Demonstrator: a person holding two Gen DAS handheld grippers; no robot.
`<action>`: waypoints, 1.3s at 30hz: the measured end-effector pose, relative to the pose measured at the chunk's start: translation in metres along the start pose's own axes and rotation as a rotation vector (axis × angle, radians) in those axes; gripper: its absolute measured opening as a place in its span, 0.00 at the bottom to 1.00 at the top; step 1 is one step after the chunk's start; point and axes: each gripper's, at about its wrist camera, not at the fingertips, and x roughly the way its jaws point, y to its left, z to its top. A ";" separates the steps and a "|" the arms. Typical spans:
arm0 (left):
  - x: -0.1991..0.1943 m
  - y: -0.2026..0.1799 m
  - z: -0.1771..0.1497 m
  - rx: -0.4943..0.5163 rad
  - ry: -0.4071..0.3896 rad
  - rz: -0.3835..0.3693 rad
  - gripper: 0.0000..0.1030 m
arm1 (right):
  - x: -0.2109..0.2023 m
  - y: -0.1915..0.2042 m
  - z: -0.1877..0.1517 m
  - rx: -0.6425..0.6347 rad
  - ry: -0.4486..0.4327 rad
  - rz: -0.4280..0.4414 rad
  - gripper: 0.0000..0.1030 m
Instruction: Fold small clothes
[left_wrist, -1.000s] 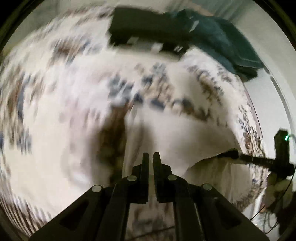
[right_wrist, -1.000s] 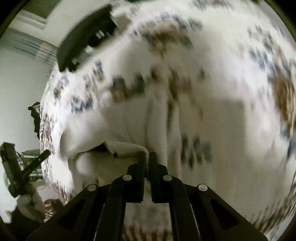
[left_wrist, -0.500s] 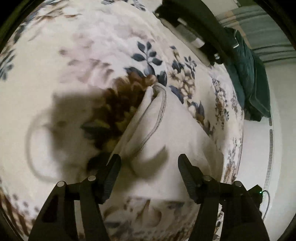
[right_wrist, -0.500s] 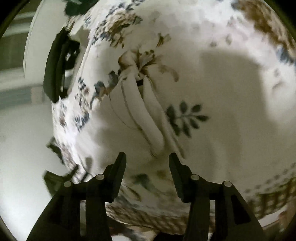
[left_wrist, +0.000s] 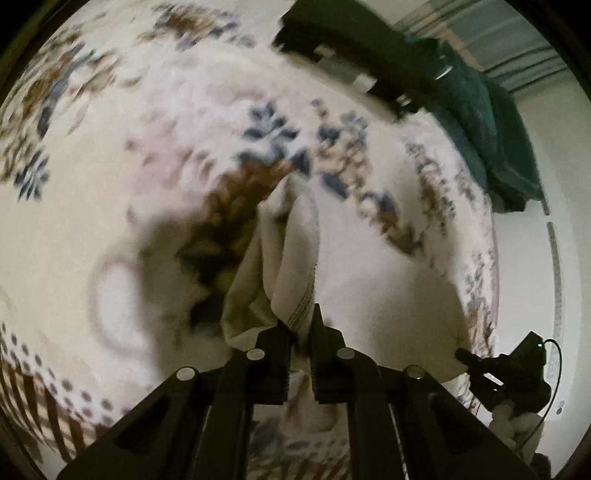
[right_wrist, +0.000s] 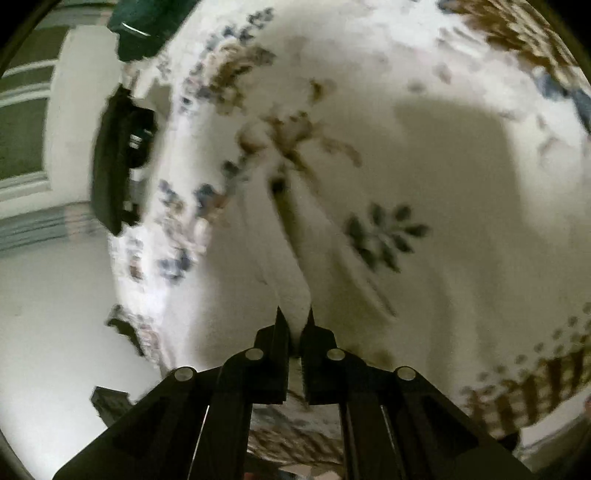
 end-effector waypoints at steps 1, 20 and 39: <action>0.007 0.010 -0.003 -0.027 0.027 -0.002 0.08 | 0.006 -0.005 -0.002 -0.010 0.023 -0.050 0.05; 0.052 0.000 0.086 0.083 0.011 0.009 0.57 | 0.030 0.042 0.073 -0.122 -0.046 -0.017 0.50; 0.032 0.037 0.074 -0.001 0.022 -0.164 0.56 | 0.043 0.035 0.096 -0.141 -0.003 -0.013 0.69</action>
